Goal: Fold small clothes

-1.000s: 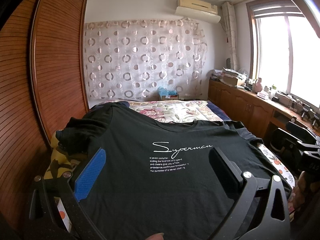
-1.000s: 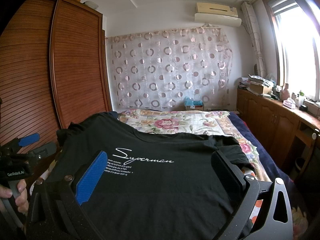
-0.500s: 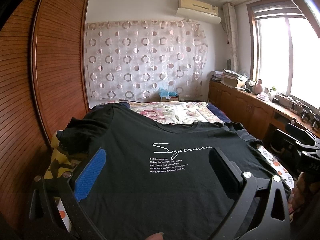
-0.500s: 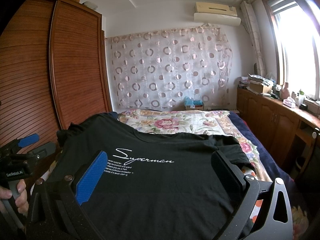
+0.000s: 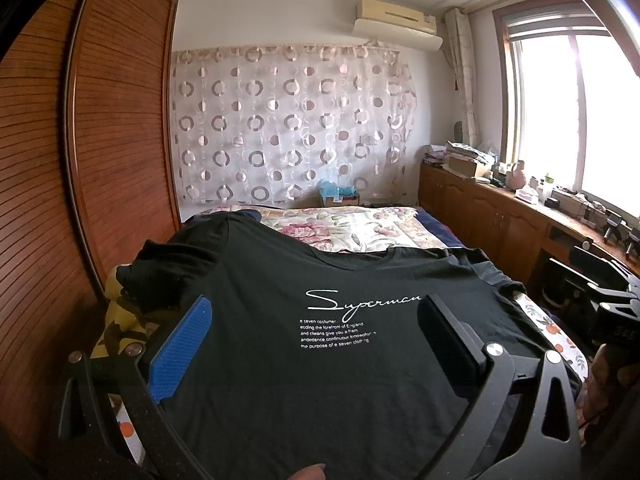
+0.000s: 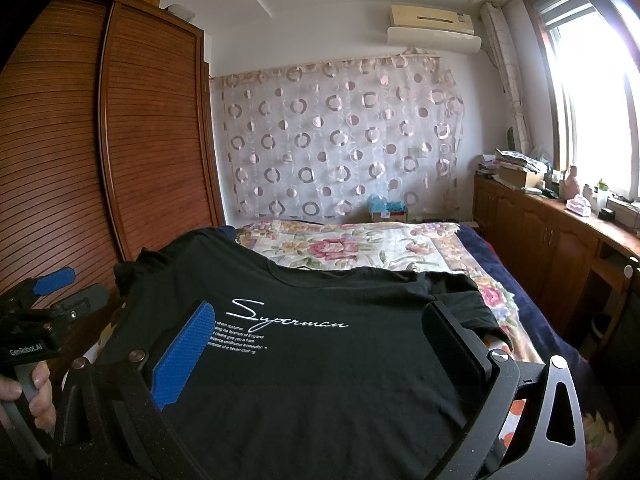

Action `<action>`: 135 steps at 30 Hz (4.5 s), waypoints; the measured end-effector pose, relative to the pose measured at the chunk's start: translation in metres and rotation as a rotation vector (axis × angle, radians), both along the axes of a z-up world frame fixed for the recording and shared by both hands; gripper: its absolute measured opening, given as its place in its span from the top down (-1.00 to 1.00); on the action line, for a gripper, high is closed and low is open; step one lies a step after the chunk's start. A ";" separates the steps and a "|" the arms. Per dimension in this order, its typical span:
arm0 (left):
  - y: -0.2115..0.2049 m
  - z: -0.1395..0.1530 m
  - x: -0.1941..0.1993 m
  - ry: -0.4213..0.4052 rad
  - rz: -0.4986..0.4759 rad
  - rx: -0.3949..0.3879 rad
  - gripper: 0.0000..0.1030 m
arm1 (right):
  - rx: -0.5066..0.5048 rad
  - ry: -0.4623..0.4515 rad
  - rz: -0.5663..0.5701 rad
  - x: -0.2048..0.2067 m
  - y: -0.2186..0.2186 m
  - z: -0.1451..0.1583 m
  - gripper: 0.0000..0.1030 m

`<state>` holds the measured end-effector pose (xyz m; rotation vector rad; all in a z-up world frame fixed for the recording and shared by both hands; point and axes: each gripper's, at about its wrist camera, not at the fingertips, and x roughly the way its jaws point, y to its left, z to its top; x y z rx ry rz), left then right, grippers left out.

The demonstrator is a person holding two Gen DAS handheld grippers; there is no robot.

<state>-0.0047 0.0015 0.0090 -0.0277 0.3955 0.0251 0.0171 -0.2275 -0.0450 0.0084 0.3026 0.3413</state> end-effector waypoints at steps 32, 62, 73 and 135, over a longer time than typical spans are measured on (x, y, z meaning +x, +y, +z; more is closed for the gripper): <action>-0.002 0.000 -0.002 -0.004 0.003 0.005 -1.00 | 0.011 -0.004 0.011 0.000 0.001 0.000 -1.00; 0.120 -0.041 0.044 0.151 0.091 -0.021 -0.99 | -0.089 0.041 0.160 0.085 0.050 -0.032 -1.00; 0.183 -0.032 0.090 0.131 0.105 0.022 -0.92 | -0.089 0.108 0.265 0.126 0.055 -0.037 -1.00; 0.055 0.063 0.193 0.264 -0.295 0.129 0.65 | -0.007 0.190 0.204 0.130 0.025 -0.040 -1.00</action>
